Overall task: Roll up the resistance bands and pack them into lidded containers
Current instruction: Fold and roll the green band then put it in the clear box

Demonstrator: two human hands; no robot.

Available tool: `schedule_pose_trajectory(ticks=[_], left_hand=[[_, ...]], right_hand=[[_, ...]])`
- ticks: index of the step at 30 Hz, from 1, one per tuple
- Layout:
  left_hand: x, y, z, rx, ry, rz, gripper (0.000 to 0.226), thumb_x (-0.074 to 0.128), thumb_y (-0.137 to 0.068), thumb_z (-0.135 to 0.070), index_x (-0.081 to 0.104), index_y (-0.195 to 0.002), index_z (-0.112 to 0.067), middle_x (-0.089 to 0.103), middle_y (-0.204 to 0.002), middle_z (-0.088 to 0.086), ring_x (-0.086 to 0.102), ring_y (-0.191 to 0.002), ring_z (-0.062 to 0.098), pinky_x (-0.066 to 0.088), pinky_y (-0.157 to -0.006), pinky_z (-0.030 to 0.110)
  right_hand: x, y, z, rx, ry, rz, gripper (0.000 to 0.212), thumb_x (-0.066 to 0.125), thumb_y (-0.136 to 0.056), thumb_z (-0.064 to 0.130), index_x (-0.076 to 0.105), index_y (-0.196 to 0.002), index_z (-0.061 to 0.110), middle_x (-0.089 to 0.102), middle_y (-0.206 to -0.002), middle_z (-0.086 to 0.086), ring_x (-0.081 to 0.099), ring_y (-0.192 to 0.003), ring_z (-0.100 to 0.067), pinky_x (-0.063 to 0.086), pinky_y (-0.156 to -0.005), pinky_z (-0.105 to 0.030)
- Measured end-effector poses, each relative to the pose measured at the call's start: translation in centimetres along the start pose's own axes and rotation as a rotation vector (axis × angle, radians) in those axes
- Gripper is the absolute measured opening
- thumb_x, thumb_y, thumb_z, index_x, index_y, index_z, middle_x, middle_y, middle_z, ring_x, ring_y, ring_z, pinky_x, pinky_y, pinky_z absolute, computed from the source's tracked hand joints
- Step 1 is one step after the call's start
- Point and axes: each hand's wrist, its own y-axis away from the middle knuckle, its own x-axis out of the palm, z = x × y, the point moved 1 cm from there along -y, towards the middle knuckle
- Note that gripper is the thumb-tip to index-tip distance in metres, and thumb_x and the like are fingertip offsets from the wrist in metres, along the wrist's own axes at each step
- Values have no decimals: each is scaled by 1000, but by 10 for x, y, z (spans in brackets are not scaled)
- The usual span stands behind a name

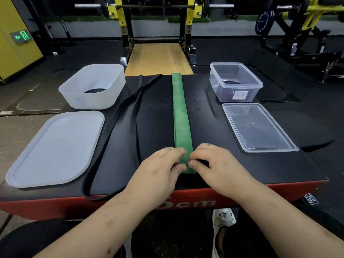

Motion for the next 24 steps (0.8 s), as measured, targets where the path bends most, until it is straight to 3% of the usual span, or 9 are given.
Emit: schedule_pose_trajectory(ticks=[5,7,10,15,18,24], left_hand=[[5,-3,-2,186,-139,-43,21,56,-98,-26,72,-94,-13,65,-102,-3,59,-95,20,47,-89,32],[3,-1,-2,183,-191,4,24,59,-95,-34,73,-96,-15,64,-105,-5,57,-102,20,47,-94,35],[4,0,1,139,-204,25,23,64,-90,-34,73,-102,-17,63,-105,-7,56,-103,20,50,-89,41],[7,-5,6,137,-199,27,17,64,-90,-27,74,-99,-17,64,-99,-7,56,-98,20,51,-83,43],[8,-6,7,122,-222,29,21,60,-93,-29,75,-101,-17,64,-99,-7,56,-100,20,50,-82,44],[1,-5,4,92,-188,71,26,58,-93,-38,66,-111,-21,62,-105,-11,56,-105,16,47,-91,40]], right_hand=[[4,-4,-2,35,9,-3,11,64,-99,32,74,-93,32,59,-91,13,56,-93,-4,47,-86,-28],[4,-4,-3,45,4,-4,11,64,-99,31,73,-92,32,59,-91,13,56,-93,-4,48,-86,-28],[3,-1,-1,33,20,-13,10,63,-99,31,71,-93,33,59,-91,15,55,-94,-2,46,-85,-26],[3,9,6,2,96,-19,8,60,-99,36,67,-103,35,61,-101,18,55,-100,-3,49,-87,-28],[2,10,6,7,132,47,22,68,-93,42,69,-113,34,62,-112,19,56,-108,-3,48,-94,-29],[5,5,4,-55,138,-7,13,69,-92,31,76,-100,24,67,-105,18,52,-110,-6,48,-95,-28]])
